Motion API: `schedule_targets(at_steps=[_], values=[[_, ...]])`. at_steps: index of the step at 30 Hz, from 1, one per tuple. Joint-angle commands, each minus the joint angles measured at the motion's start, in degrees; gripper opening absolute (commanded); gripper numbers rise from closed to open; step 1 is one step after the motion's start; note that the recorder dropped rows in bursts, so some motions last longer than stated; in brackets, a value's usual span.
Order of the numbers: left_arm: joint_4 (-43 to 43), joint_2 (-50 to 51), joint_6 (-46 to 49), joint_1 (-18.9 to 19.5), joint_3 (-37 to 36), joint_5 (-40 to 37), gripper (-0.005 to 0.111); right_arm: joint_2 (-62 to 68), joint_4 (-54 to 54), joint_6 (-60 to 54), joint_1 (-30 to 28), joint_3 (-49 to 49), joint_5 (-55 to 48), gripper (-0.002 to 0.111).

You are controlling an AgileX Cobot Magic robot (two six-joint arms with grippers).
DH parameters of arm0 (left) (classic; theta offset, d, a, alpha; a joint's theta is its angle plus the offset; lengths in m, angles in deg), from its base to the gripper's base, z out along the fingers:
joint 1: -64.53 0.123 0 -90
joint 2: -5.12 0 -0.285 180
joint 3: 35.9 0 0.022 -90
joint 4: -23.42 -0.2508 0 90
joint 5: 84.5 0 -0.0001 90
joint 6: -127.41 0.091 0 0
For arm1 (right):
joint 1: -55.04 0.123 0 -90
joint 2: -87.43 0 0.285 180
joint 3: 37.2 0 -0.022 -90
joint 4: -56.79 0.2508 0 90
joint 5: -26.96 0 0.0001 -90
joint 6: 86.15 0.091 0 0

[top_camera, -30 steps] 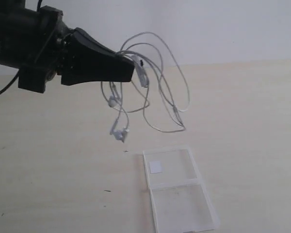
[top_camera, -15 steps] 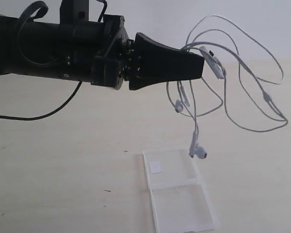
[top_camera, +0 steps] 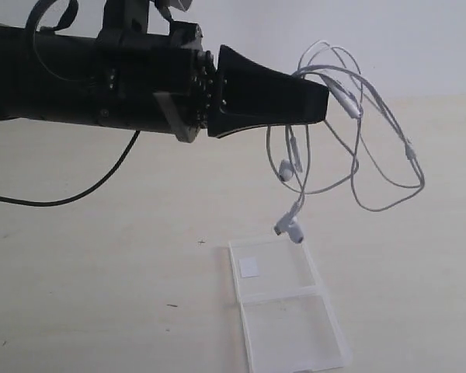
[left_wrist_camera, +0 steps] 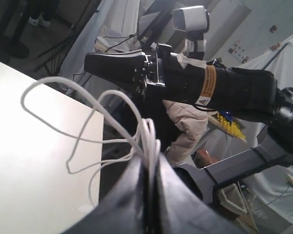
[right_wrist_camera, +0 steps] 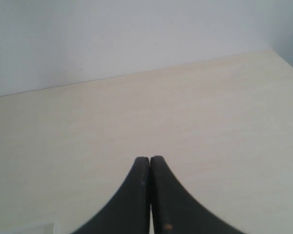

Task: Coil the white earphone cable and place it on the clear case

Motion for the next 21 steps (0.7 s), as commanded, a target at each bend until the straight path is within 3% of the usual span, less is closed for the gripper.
schedule_targets(at_steps=[1,6,21], values=[[1.00,0.24,-7.54,-0.25,-0.98,-0.38,0.000,-0.26,-0.03,0.14,-0.32,-0.34,-0.05,0.000],[1.00,0.24,-13.12,-0.25,-4.89,-0.38,0.000,-0.26,-0.03,0.14,-0.32,-0.34,-0.05,0.000],[1.00,2.12,-13.23,-0.25,-9.14,1.35,0.000,-0.26,-0.03,0.14,-0.32,-0.34,-0.05,0.000]])
